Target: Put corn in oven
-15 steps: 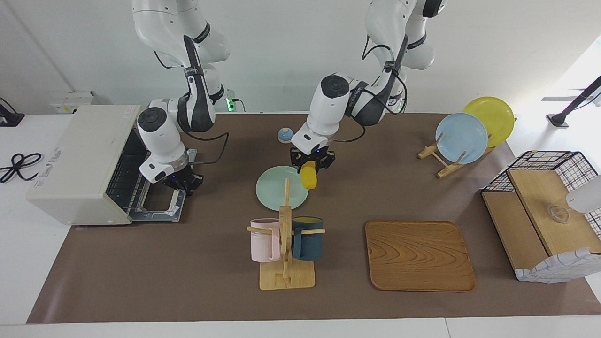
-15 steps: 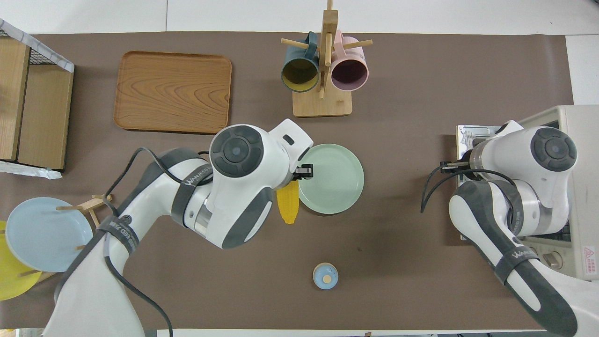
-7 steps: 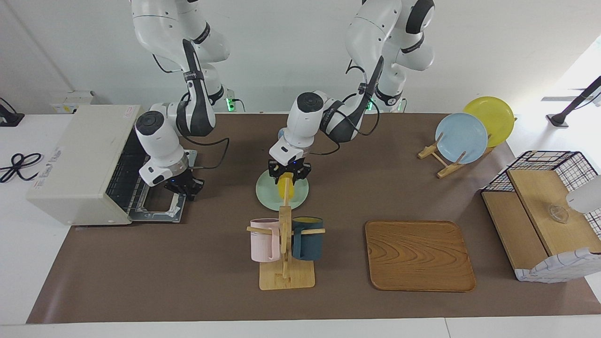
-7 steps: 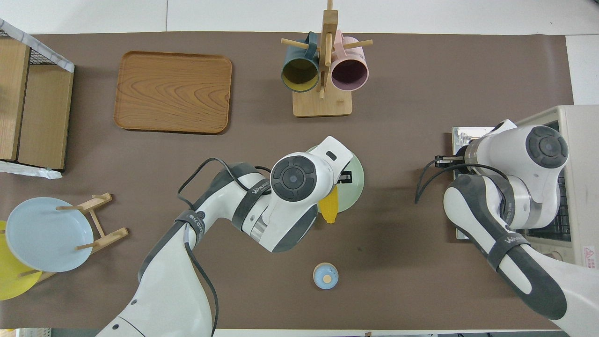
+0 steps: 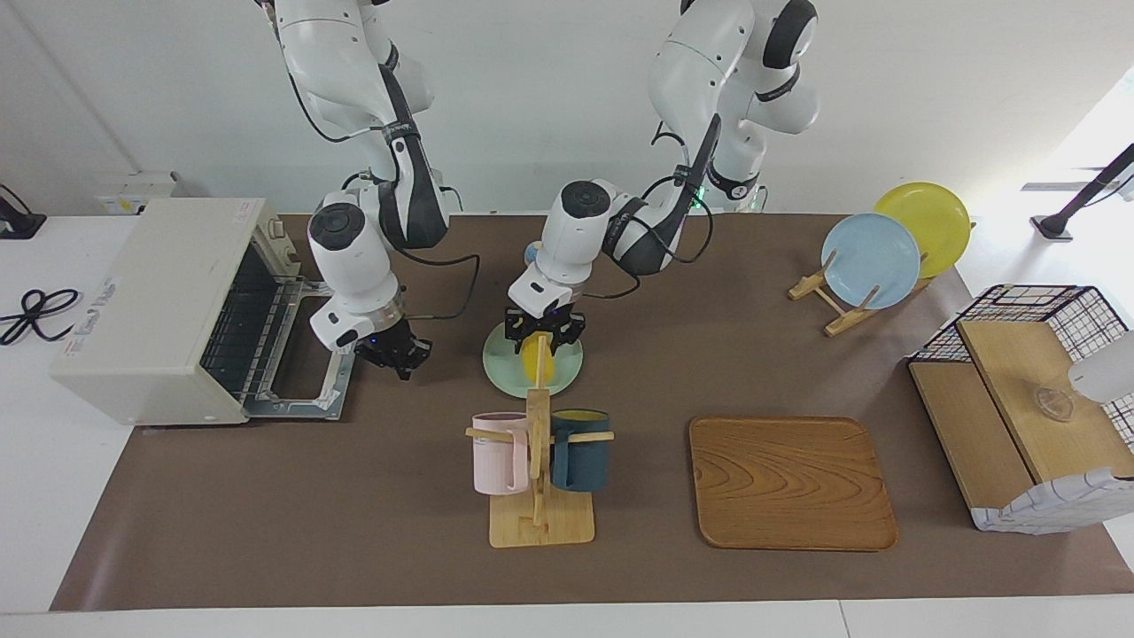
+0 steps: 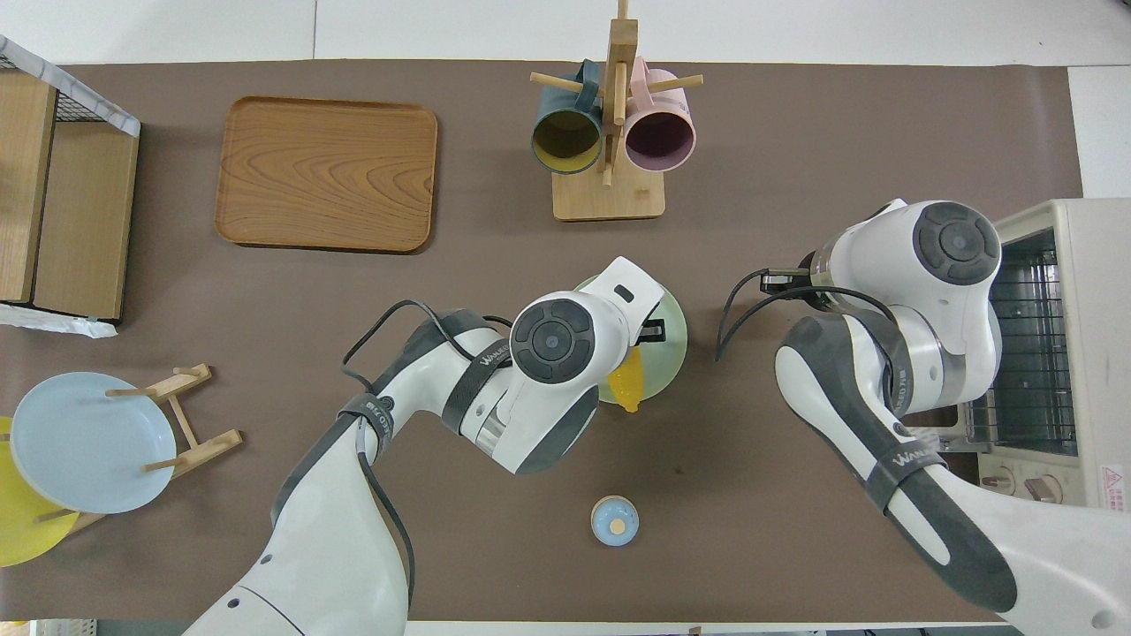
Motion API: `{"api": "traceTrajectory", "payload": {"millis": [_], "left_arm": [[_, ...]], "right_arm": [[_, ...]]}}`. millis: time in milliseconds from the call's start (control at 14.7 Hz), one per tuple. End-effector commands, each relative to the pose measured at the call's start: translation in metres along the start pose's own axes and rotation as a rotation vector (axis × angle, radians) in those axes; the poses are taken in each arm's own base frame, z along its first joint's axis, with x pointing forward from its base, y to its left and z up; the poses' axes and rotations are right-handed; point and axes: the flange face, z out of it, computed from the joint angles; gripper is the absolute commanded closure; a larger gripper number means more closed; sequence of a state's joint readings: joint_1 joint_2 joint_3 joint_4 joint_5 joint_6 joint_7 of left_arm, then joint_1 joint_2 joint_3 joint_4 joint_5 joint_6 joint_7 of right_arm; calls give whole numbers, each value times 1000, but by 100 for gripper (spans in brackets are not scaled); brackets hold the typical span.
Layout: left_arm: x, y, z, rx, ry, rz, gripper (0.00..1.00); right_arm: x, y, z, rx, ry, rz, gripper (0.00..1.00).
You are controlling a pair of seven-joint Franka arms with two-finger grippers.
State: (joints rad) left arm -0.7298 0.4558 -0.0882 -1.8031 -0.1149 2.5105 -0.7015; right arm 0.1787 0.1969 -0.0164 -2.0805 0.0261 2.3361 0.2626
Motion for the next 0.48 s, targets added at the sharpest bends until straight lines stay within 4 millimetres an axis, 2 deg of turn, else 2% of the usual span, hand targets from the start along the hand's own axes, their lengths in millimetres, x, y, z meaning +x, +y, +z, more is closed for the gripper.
{"api": "traceTrajectory", "payload": {"millis": [0,136,272,409], "left_arm": [[9,-14,-15,13,-2,-23,0],[28,-33,-55,33,-16,-40,0],[47,-59,-100,55,-30,-66,0],[62,-85,-142,67,-29,-112,0]], "right_arm": [[12,0,-2,13,-10,32,100],[14,-10,-15,14,-21,82,92],[17,-55,-47,5,-44,127,90],[16,-91,-62,-4,-42,143,84]]}}
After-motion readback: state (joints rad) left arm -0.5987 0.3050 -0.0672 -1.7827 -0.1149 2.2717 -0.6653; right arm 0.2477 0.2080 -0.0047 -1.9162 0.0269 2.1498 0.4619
